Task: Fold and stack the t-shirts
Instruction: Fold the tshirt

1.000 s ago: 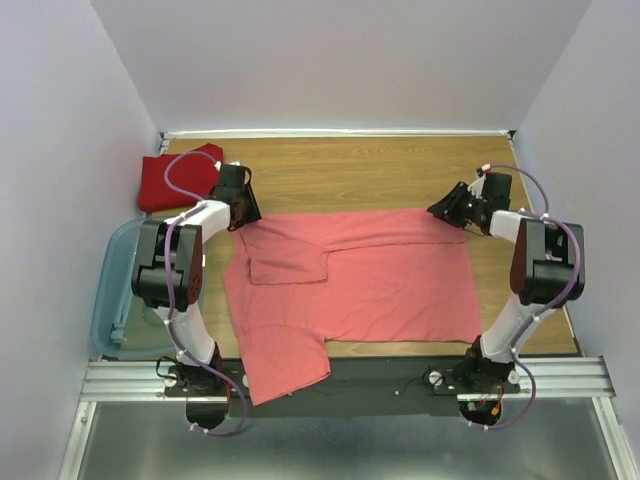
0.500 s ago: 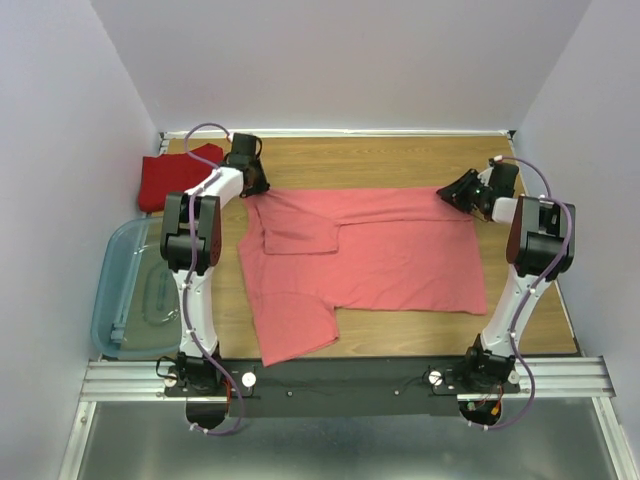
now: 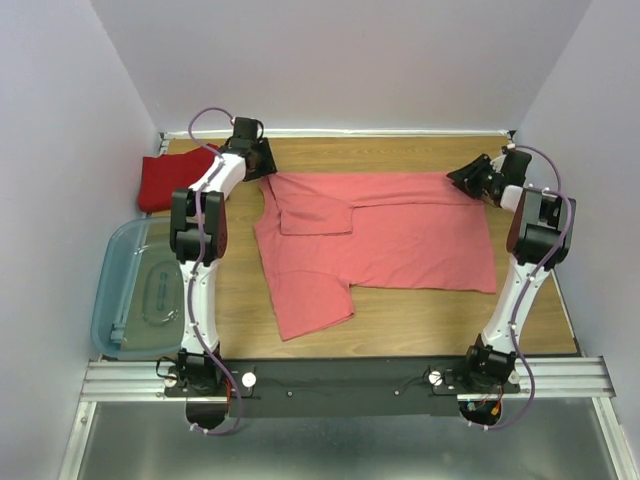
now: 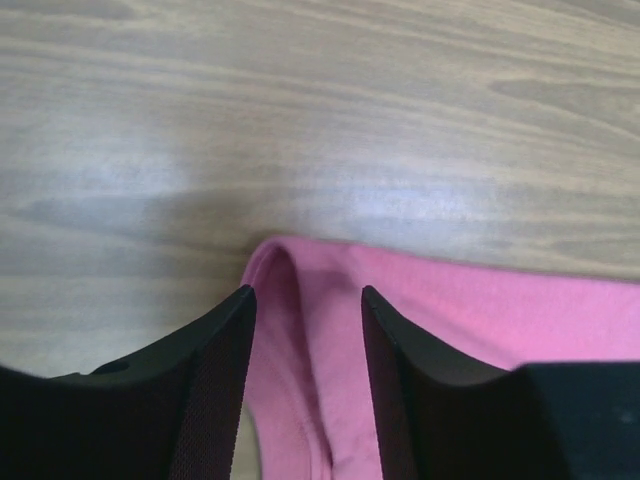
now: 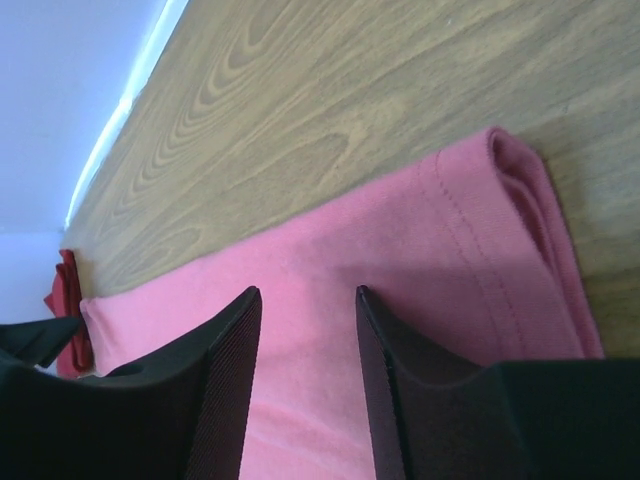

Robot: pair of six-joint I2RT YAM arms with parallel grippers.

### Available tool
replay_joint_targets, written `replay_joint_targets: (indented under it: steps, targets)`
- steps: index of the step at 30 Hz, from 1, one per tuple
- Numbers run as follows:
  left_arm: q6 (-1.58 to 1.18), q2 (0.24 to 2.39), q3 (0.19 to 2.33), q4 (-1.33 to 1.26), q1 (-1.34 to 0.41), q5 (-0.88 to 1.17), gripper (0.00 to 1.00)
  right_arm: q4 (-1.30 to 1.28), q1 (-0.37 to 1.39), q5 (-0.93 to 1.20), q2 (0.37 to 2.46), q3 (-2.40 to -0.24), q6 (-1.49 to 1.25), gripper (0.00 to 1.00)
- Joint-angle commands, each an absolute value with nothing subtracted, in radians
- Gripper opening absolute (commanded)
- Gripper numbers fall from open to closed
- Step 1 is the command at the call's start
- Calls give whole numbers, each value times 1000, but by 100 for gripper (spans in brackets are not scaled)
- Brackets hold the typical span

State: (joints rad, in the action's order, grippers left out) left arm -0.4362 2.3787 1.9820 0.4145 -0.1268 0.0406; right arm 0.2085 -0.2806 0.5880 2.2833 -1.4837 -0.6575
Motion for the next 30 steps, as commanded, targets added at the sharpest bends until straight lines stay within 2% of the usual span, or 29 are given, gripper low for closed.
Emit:
replay_joint_targets:
  steps: [1,8,11,14,18,25,30]
  targets:
    - [-443,2148,1855,312,-118,58,61,124,-278,640,2203,-1456,-611,51]
    - [-436,1853,1596,276,-169,28,63,66,-154,637,1912,-1247,-522,53]
    - [-456,1746,1366,256,-205,61,61,66,-66,664,1838,-1148,-522,52]
    - [-472,1651,1170,195,-238,66,61,67,50,675,1806,-1083,-534,52]
    - [-505,1608,1024,112,-262,107,61,130,181,675,1815,-1031,-583,51]
    - [-537,1651,965,35,-285,160,61,402,319,667,1920,-968,-787,48]
    - [-552,1686,968,35,-285,147,59,407,353,594,1973,-976,-810,45]
